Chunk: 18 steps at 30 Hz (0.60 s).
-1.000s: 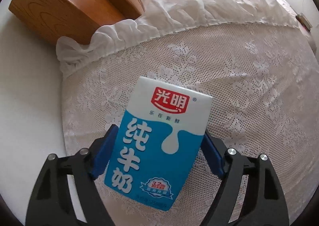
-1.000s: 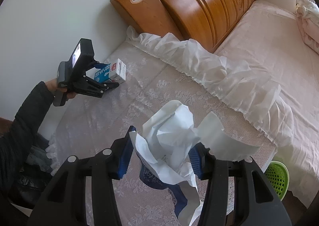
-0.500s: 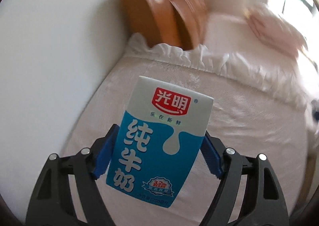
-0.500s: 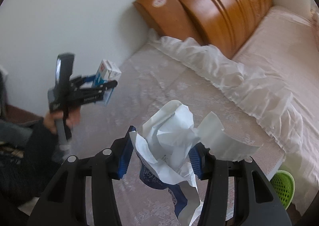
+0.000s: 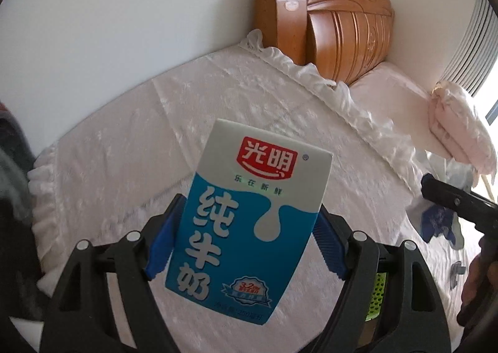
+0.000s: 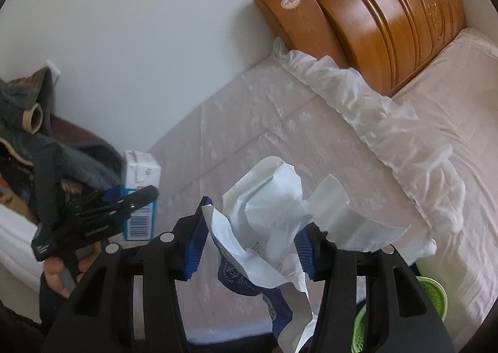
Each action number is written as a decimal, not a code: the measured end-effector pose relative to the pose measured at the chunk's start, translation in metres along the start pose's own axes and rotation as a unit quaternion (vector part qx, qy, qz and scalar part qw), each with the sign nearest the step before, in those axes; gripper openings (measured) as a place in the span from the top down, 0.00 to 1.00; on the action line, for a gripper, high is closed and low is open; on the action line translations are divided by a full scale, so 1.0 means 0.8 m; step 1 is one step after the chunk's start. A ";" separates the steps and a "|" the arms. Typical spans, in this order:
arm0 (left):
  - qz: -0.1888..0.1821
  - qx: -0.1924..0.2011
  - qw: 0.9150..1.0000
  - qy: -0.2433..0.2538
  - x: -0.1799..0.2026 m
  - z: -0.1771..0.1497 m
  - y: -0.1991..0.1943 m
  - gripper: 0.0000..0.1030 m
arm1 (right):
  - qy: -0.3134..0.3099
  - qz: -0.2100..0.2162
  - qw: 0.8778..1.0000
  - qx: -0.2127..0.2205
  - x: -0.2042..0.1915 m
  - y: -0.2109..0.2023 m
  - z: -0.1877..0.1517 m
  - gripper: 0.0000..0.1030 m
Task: Collect trash
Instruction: 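Carry the milk carton and wrapper in both tools over the green basket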
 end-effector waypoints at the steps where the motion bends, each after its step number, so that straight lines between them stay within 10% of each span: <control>1: -0.004 0.000 1.000 -0.001 0.006 -0.009 -0.007 0.27 | -0.001 -0.001 1.000 -0.002 0.002 -0.004 -0.005 0.50; 18: -0.117 -0.033 0.984 0.134 0.168 -0.092 -0.023 0.27 | 0.076 -0.128 0.989 0.024 0.067 -0.125 -0.126 0.50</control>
Point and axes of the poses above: each gripper's, at about its wrist camera, not at the fingertips, and y roughly the way its jaws point, x to its right, z to its top, the point moved 3 cm from there along y, roughly the way its jaws point, and after that the axes turned 15 degrees about -y, right-handed, at the moved point
